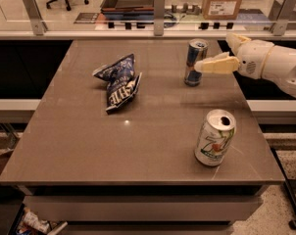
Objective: Knock redbull can over
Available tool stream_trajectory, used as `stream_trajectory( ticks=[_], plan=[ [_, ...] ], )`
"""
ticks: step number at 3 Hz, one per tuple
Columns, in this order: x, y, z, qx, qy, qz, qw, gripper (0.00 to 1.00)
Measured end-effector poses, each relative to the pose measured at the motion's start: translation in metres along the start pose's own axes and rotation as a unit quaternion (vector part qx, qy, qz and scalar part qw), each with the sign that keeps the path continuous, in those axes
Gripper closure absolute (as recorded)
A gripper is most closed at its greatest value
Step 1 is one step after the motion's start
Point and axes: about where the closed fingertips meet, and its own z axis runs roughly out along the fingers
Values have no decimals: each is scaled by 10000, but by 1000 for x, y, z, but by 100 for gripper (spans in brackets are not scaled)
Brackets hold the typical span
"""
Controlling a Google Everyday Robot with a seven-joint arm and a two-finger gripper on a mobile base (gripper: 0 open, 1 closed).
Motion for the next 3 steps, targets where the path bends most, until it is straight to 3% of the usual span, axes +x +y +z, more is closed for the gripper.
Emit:
stream_trajectory(
  ticks=[3],
  plan=[
    [23,16,28,-63,-215,300,9993,0]
  ],
)
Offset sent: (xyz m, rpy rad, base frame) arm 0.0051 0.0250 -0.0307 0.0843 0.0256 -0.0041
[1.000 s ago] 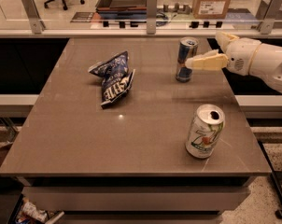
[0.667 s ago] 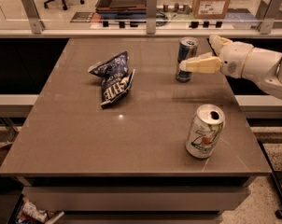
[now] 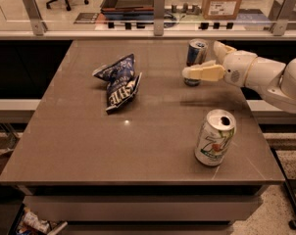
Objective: Knock redbull can over
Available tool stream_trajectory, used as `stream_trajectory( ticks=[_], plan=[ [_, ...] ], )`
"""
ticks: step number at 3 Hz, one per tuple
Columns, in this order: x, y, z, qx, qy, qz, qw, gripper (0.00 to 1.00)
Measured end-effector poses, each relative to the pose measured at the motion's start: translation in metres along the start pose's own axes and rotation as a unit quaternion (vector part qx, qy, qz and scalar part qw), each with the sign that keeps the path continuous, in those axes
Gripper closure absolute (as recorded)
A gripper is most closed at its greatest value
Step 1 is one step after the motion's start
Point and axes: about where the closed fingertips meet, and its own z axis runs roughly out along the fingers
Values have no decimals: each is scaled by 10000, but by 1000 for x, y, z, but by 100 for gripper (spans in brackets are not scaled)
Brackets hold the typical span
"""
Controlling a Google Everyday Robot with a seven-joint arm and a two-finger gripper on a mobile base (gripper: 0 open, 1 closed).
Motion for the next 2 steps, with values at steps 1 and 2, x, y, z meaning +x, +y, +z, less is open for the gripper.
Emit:
stream_trajectory(
  ticks=[1,2],
  plan=[
    [7,1,5,21,-34,26,10000,0],
    [6,3,7,-4,-35,24,10000,19]
  ],
)
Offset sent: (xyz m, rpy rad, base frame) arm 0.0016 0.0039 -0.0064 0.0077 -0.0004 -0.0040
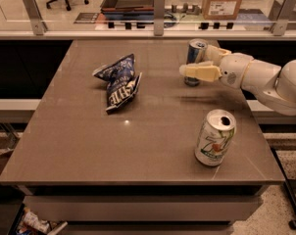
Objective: Knock redbull can over
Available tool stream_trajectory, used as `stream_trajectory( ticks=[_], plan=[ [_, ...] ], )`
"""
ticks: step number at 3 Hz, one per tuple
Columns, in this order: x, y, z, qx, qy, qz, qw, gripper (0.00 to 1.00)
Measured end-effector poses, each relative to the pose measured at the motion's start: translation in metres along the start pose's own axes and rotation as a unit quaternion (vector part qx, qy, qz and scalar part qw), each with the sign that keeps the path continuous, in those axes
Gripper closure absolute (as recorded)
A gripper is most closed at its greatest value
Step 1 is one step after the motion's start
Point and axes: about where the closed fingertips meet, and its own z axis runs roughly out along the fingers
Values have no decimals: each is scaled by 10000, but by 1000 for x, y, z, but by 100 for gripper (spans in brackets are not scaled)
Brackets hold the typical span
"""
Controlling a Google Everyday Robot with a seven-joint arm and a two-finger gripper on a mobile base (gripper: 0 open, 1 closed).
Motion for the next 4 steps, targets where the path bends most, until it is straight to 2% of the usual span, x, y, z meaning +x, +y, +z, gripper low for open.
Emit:
stream_trajectory(
  ticks=[3,4],
  plan=[
    [-1,5,7,-67,-7,-3,10000,88],
    [-2,7,9,-87,-9,-4,10000,100]
  ],
)
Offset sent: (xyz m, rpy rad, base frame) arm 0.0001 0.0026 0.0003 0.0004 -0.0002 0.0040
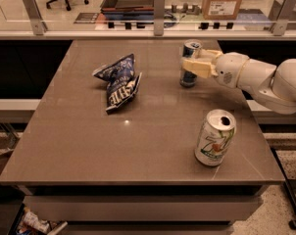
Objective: Knock redbull can over
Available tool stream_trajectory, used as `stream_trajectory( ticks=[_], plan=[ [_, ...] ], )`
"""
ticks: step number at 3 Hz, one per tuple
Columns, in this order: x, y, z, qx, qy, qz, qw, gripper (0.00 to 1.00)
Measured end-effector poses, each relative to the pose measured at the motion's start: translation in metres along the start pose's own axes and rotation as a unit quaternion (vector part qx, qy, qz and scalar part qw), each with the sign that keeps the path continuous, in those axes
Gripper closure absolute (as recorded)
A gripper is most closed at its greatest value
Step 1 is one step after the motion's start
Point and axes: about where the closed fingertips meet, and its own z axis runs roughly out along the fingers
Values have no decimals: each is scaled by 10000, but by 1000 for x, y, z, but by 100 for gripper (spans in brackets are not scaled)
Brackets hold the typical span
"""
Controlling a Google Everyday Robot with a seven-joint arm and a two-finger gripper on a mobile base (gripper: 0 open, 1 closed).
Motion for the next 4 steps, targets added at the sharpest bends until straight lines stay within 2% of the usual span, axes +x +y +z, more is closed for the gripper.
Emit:
stream_trajectory(
  ticks=[1,2,3,4],
  plan=[
    [-2,0,1,5,57,-24,10000,100],
    [-16,-9,-5,162,316,-175,9992,100],
    [-37,-20,-13,324,712,-412,9961,100],
    [-48,-26,-21,493,1226,-635,9892,100]
  ],
)
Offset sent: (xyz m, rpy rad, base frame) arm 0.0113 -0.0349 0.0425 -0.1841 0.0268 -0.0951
